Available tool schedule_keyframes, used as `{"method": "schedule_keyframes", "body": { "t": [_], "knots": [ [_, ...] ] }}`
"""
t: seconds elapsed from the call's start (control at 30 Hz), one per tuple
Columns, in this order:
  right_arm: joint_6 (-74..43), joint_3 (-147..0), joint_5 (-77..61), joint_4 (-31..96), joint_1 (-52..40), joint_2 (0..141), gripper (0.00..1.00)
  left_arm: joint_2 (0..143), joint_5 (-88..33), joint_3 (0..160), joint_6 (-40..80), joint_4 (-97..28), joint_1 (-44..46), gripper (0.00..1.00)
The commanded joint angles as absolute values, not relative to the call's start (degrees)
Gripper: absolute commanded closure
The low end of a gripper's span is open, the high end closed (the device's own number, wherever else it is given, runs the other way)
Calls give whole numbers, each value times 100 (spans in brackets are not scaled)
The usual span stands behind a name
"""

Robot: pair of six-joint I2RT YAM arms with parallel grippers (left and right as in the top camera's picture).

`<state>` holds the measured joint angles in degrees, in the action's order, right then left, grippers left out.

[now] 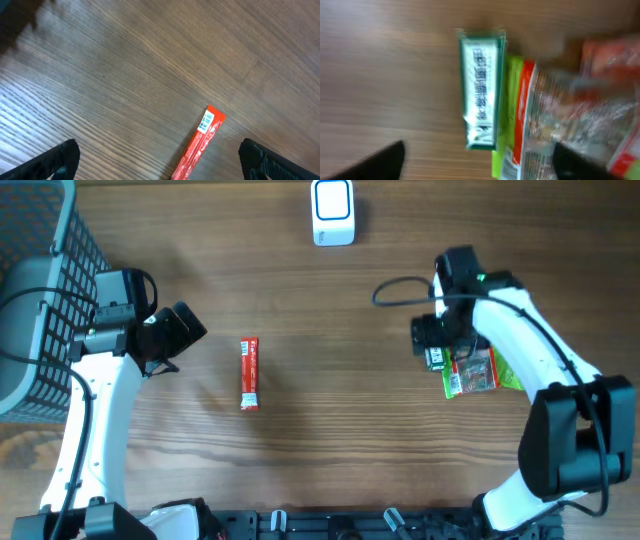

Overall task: Scan the item barcode
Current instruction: 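Place the oil box on the right side with the other items, then grasp the red Nescafe stick with the right gripper and lift it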

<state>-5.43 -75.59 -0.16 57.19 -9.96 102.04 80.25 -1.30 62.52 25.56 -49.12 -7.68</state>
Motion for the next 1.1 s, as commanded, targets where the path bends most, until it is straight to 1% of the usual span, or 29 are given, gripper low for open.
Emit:
{"method": "schedule_keyframes", "body": {
  "t": [0.0, 0.07, 0.1, 0.17, 0.27, 0.3, 0.37, 0.47, 0.6, 0.7, 0.8, 0.83, 0.87, 0.93, 1.03, 1.07],
  "knots": [
    [-471, -8173, -2248, 5435, -989, 10162, 0, 8003, -54, 6296, 2504, -4906, -794, 0],
    [-475, -8136, -3520, 5085, -991, 10180, 0, 8003, -54, 6296, 2504, -4906, -794, 0],
    [-757, -8064, -4027, 4829, -1028, 10180, 1, 8003, -54, 6296, 2504, -4906, -794, 0],
    [-1245, -8051, -3612, 4681, -1275, 10180, 0, 8003, -54, 6296, 2504, -4908, -794, 0],
    [-1935, -8038, -2040, 4539, -2115, 10180, 0, 8003, -54, 6296, 2502, -4906, -794, 0],
    [-2108, -8016, -1769, 4453, -2388, 10180, 0, 8003, -54, 6296, 2504, -4908, -794, 0],
    [-2460, -8012, -1354, 4099, -3083, 10215, 0, 8003, -54, 6296, 2504, -4906, -794, 0],
    [-3188, -8012, -1249, 3597, -3972, 10368, 1, 8003, -54, 6296, 2502, -4906, -794, 0],
    [-4108, -8012, -375, 3400, -4873, 10787, 15, 8003, -54, 6296, 2504, -4906, -794, 0],
    [-4189, -8012, -209, 2755, -5354, 11225, 23, 8003, -54, 6296, 2504, -4906, -794, 0],
    [-4003, -8012, 746, 2460, -5896, 11651, 26, 8003, -54, 6296, 2504, -4906, -794, 0],
    [-3979, -8012, 1313, 2394, -6060, 11786, 31, 8003, -54, 6296, 2502, -4906, -794, 0],
    [-3933, -8012, 1865, 2316, -6184, 11928, 39, 8003, -54, 6296, 2502, -4906, -794, 0],
    [-3885, -8012, 2211, 2226, -6274, 12101, 46, 8003, -54, 6296, 2504, -4906, -794, 0],
    [-3874, -8012, 2202, 2209, -6239, 12245, 55, 8003, -54, 6296, 2504, -4906, -794, 0],
    [-3879, -8012, 2182, 2211, -6180, 12317, 57, 8003, -54, 6296, 2504, -4906, -794, 0]
  ]
}}
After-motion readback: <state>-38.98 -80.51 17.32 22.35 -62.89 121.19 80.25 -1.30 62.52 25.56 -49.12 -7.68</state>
